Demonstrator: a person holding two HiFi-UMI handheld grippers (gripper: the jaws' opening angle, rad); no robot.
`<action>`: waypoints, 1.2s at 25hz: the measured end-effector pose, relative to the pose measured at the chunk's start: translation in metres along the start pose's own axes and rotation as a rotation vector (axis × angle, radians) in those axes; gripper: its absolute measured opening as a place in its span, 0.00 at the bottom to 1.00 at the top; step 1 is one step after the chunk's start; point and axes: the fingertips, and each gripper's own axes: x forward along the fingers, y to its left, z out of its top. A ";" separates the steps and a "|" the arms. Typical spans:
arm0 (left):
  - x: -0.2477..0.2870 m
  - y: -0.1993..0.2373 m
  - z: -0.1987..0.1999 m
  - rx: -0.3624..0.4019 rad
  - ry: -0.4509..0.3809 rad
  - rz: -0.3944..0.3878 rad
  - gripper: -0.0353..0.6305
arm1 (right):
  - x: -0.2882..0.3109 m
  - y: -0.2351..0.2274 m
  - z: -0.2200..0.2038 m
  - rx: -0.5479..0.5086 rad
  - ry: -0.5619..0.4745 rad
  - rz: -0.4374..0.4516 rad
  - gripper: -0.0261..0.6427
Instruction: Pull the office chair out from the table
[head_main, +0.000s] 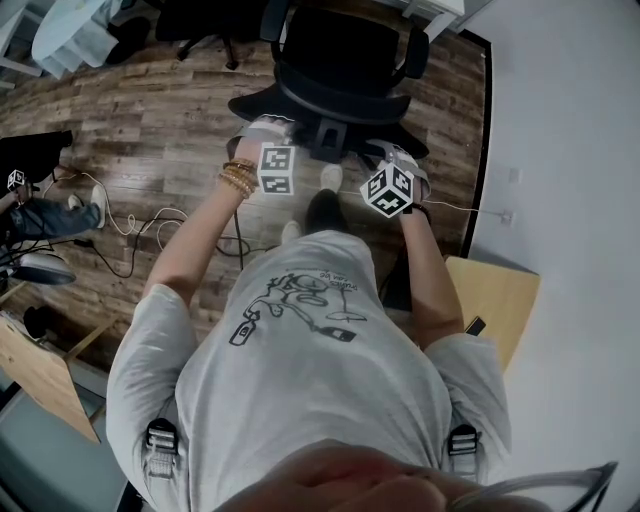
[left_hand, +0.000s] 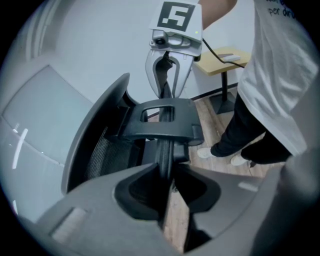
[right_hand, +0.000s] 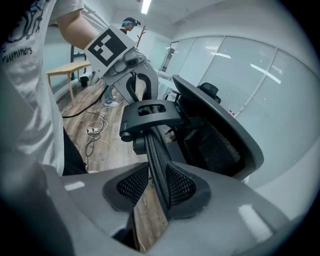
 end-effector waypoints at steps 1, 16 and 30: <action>-0.003 -0.005 0.001 0.000 0.000 0.000 0.20 | -0.003 0.005 -0.001 0.000 0.001 0.000 0.22; -0.042 -0.079 0.018 0.002 -0.026 -0.019 0.20 | -0.038 0.079 -0.008 0.002 0.012 0.010 0.22; -0.066 -0.136 0.034 0.005 -0.028 -0.015 0.20 | -0.065 0.135 -0.020 0.002 0.006 0.018 0.22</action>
